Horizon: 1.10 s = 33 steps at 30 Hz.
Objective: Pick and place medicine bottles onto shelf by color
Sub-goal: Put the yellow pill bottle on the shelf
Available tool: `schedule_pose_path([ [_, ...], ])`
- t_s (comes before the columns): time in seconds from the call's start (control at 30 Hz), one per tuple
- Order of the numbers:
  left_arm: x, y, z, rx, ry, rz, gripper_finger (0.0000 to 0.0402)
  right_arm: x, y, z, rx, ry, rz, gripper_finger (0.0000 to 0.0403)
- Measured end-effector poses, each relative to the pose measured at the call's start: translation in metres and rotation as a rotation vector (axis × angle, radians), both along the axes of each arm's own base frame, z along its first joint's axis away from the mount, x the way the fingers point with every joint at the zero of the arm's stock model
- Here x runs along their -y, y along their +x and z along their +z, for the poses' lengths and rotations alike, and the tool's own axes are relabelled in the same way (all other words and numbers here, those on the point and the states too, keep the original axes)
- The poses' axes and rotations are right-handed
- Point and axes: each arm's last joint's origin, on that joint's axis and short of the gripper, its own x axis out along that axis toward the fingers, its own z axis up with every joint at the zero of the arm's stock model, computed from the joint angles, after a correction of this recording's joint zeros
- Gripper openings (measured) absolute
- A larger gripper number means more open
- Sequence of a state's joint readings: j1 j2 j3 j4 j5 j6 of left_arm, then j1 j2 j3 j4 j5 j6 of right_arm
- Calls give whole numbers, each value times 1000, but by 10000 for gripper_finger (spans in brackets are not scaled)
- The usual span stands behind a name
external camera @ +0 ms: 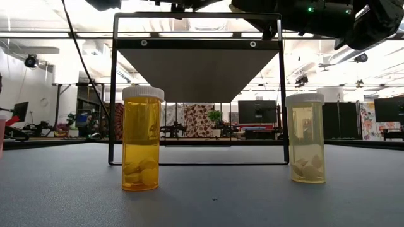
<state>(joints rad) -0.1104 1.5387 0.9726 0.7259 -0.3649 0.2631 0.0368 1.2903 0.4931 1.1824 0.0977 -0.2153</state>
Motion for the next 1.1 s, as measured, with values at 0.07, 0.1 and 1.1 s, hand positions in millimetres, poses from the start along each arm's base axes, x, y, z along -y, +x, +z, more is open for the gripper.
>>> schedule_pose_path([
  [0.07,0,0,0,0,0,0,103,0,0,0,2,6,-3,104],
  [0.1,0,0,0,0,1,0,103,0,0,0,2,12,-4,107],
  [1.1,-61,-110,60,-280,34,252,103,5,-21,12,-140,191,-102,210],
])
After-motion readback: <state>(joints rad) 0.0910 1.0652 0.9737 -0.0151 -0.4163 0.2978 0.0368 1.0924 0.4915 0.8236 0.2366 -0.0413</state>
